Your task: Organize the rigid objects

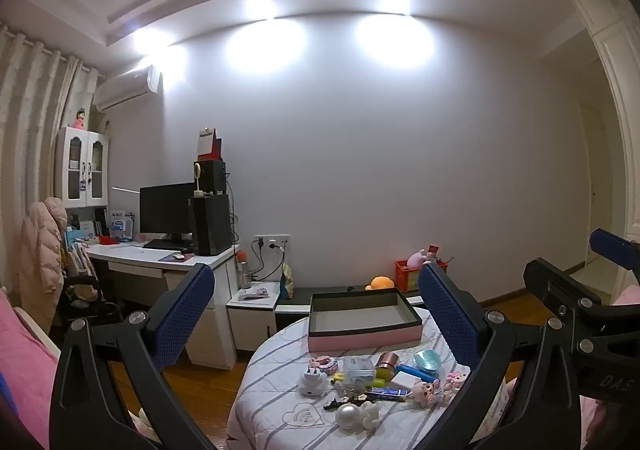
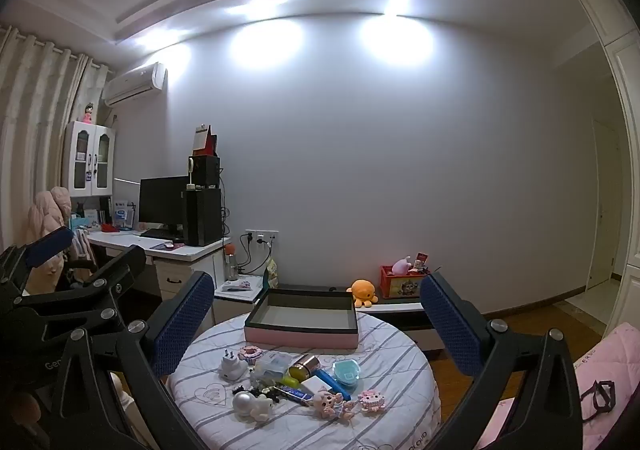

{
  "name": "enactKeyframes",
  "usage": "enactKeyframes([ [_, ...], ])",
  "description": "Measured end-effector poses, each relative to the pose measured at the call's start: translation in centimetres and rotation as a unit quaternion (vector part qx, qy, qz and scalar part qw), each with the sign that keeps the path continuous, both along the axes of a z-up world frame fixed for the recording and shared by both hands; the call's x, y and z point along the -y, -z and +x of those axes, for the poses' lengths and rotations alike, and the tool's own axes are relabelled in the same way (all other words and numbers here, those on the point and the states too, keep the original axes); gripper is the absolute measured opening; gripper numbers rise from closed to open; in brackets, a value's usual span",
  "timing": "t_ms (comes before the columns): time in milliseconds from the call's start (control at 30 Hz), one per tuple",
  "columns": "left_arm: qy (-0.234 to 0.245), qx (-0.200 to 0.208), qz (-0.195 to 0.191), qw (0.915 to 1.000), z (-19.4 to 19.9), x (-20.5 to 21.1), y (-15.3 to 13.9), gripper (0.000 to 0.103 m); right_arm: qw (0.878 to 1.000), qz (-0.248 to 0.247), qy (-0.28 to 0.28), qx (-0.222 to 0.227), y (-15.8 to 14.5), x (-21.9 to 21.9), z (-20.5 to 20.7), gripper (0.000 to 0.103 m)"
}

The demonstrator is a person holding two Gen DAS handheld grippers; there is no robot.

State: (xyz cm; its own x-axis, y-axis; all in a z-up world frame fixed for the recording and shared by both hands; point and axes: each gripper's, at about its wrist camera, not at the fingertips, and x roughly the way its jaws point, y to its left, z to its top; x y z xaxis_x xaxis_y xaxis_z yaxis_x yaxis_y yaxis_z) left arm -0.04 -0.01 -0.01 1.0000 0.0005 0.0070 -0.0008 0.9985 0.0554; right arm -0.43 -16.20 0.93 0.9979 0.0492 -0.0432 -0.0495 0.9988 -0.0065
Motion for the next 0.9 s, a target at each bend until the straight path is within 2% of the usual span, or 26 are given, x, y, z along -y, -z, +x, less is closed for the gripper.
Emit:
enactKeyframes([
  [100,0.002,-0.003,0.000,1.0000,-0.02,-0.02,-0.04,0.103,1.000,0.002,0.001,0.009,0.03,0.03,-0.12,0.103],
  [300,0.013,-0.006,-0.005,0.9999,-0.73,-0.19,-0.21,0.103,1.000,0.000,-0.001,-0.001,0.08,-0.11,-0.22,0.103],
  [333,-0.001,-0.012,-0.002,0.9999,-0.72,-0.30,-0.36,0.103,1.000,0.000,-0.001,-0.005,0.06,-0.14,-0.05,0.103],
  [900,-0.001,-0.016,-0.002,0.9999,0.18,-0.30,0.06,0.103,1.000,-0.004,-0.001,-0.005,0.36,0.00,0.21,0.103],
])
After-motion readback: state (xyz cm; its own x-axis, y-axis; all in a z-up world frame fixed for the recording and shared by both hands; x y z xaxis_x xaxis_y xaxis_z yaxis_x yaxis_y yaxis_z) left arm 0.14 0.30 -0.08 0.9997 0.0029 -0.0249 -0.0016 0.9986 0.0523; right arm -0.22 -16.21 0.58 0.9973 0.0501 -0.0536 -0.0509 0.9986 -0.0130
